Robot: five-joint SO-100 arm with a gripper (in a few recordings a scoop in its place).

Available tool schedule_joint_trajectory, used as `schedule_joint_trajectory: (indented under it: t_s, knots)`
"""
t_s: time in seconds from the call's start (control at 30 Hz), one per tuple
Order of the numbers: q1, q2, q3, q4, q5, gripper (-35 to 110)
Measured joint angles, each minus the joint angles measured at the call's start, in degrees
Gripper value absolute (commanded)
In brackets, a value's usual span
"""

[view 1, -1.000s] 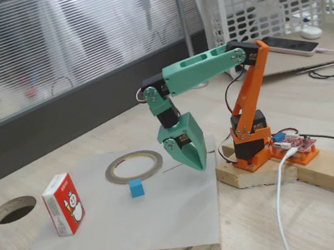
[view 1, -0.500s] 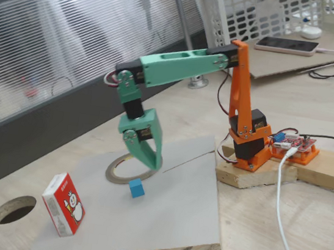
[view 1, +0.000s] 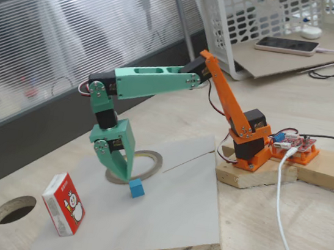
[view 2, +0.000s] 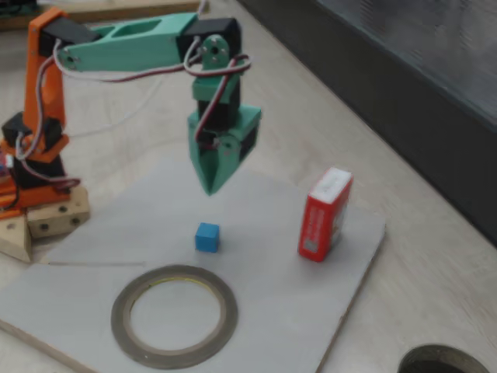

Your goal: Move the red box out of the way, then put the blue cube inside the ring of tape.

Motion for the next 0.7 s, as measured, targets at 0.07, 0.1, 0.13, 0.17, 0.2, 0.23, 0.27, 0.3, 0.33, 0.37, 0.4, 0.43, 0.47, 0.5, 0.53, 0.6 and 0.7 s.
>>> schedule_joint_trajectory:
  t_s: [0.07, 0.1, 0.13, 0.17, 0.2, 0.23, 0.27, 0.3, 0.33, 0.37, 0.4, 0.43, 0.47, 0.5, 0.53, 0.6, 0.7]
  knots:
    - [0.0, -2.0, -2.4, -0.2, 0.0, 0]
    - [0.0, -3.1, -3.3, -0.2, 0.0, 0]
    - [0.0, -4.1, -4.3, -0.2, 0.0, 0]
    - [0.0, -5.1, -5.4, -0.2, 0.0, 0]
    - [0.0, -6.0, -6.5, -0.2, 0.0, 0]
    - [0.0, -6.5, -7.5, -0.2, 0.0, 0]
    - [0.0, -7.3, -8.4, -0.2, 0.0, 0]
    - [0.0, -8.2, -9.6, -0.2, 0.0, 0]
    - [0.0, -9.0, -10.5, -0.2, 0.0, 0]
    - [0.0, -9.4, -11.4, -0.2, 0.0, 0]
    - [0.0, -10.4, -12.4, -0.2, 0.0, 0]
    - [-0.1, -11.2, -13.4, -0.2, 0.0, 0]
    - [-0.1, -12.0, -14.5, -0.2, 0.0, 0]
    - [0.0, -12.5, -15.5, -0.2, 0.0, 0]
    - [0.0, -13.4, -16.3, -0.2, 0.0, 0]
    - [0.0, -15.0, -17.8, -0.2, 0.0, 0]
    - [-0.2, -17.1, -20.0, -0.2, 0.0, 0]
